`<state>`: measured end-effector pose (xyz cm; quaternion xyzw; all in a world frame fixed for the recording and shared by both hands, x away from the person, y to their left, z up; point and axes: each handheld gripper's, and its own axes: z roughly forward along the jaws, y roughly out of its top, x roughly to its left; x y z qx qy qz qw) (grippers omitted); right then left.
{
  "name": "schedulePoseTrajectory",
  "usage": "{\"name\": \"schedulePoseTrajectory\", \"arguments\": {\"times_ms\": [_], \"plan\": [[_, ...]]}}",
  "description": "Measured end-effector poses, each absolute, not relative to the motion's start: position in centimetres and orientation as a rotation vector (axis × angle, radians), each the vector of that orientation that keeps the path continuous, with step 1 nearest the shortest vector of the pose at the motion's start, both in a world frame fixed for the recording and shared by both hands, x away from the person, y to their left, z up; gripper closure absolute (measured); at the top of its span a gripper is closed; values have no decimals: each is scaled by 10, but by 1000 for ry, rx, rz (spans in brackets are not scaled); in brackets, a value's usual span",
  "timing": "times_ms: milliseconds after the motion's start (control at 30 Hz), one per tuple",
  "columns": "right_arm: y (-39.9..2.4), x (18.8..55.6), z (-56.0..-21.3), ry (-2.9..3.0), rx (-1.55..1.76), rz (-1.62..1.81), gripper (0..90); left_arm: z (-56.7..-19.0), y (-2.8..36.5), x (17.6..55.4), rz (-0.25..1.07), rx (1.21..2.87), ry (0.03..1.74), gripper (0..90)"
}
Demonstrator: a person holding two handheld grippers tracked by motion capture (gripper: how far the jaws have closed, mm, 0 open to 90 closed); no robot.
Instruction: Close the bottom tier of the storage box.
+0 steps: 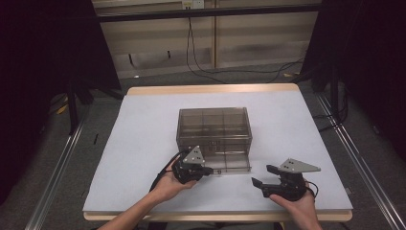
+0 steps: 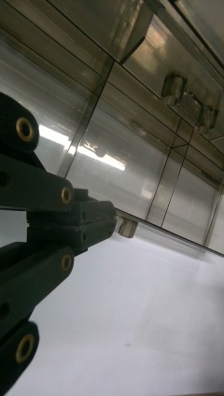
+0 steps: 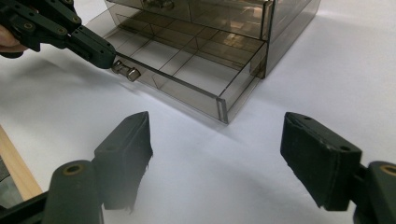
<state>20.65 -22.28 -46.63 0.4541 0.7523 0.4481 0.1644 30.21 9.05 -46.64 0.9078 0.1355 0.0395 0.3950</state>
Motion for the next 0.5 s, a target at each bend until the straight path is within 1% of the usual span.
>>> {"name": "schedulePoseTrajectory", "arguments": {"times_ms": [500], "plan": [[-222, 206, -466, 2148, 1303, 1273, 245, -466, 90, 305, 125, 2302, 356, 900]]}}
